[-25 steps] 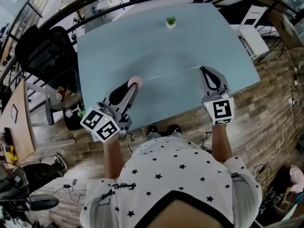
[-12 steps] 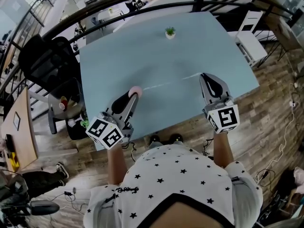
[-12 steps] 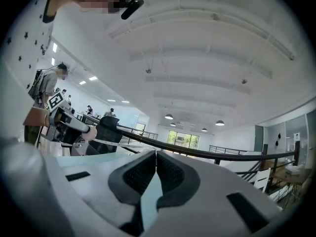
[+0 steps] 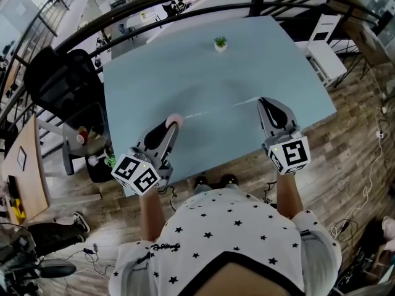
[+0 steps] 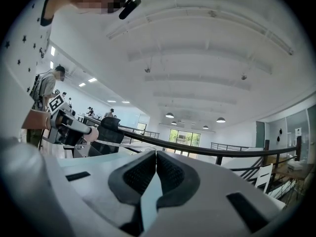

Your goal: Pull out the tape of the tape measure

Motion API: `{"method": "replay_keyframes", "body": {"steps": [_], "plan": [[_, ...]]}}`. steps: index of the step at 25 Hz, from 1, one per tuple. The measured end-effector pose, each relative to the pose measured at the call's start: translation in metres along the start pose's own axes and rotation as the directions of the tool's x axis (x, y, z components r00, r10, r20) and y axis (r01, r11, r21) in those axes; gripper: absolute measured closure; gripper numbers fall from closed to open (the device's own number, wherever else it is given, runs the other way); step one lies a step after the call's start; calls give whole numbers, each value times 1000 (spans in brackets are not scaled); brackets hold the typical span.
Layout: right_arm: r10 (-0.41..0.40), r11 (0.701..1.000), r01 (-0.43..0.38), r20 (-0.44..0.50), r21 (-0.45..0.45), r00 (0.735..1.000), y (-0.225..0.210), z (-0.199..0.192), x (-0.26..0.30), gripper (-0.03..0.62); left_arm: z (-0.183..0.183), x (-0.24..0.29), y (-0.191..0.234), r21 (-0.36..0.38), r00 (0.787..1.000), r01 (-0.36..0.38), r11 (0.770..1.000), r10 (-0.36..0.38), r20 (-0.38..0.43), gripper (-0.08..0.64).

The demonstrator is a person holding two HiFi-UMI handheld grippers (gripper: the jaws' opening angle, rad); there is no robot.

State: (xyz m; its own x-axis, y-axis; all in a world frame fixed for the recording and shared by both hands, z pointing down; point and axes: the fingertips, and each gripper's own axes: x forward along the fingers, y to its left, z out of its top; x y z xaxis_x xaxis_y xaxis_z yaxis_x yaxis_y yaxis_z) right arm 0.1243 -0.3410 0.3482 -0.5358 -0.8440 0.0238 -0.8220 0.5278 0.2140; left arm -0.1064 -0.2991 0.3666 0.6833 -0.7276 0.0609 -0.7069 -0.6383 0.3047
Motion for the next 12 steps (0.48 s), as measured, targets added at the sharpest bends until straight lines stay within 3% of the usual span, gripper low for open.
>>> {"method": "replay_keyframes", "body": {"steps": [12], "plan": [[5,1000,-5,-7,2,1000,0,-5,6,589,-1,1,4,-3,1000,-6,1000,6,1,472]]}}
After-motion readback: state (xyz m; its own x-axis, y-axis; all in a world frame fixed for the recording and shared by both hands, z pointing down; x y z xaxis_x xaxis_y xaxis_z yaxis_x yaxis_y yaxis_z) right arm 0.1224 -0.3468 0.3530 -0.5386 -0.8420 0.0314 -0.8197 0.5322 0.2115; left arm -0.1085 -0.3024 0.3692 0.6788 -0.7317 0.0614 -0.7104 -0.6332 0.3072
